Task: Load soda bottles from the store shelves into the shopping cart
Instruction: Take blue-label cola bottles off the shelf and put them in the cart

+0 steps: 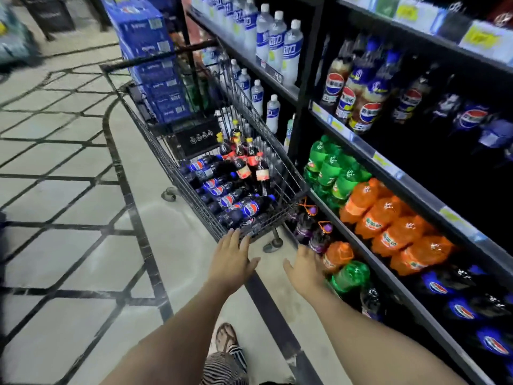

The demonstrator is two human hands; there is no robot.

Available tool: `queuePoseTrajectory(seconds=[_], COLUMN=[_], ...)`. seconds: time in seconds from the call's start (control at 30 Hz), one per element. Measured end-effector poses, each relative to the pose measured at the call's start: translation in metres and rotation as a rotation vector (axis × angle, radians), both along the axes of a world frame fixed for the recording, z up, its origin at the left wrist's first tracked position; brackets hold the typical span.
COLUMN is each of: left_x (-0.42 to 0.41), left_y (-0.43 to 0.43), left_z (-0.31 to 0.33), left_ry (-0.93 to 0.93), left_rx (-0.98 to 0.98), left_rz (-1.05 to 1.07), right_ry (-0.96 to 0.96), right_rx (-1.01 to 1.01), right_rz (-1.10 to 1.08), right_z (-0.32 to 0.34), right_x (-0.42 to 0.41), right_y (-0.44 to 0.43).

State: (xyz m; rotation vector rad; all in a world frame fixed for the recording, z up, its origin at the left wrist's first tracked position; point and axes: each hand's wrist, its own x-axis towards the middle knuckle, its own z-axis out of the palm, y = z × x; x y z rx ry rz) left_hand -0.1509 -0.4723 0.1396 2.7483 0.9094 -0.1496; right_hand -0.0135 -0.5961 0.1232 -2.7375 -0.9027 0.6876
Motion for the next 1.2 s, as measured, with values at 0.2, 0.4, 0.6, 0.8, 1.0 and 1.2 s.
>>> queuePoseTrajectory(seconds=[0.2,0.4,0.6,0.8,1.0,1.2], left_x=[0.006,0.041,0.083,0.118,0.144,0.177], left_y=[0.109,0.168,0.237,0.302,0.37,0.446], left_z=[-0.009,-0.031,-0.053,-0.055,-0.082,-0.13], left_ry=[0.03,0.074,0.142,0.268,0.386,0.466], left_rx=[0.02,-0.05,-0.062,-0.123,-0.185,-0.267], left_rz=[-0.012,-0.015,0.044,0.112,0.128,0.076], right_ry=[0.036,0.05,0.149,0.322,0.464,0.575], right_rx=[0.068,0.1,0.05,-0.081,-0.158,-0.19], right_rz=[-0.089,-0.086,-0.058,-0.13,-0.431,-0.854], right_z=[0.004,-0.008,-0.032,-0.068,-0.103,-0.188], right_x=[0.002,0.036,0.083,0.114,0.12,0.111], right_y=[0.096,0.154,0.226,0.273,0.307,0.32])
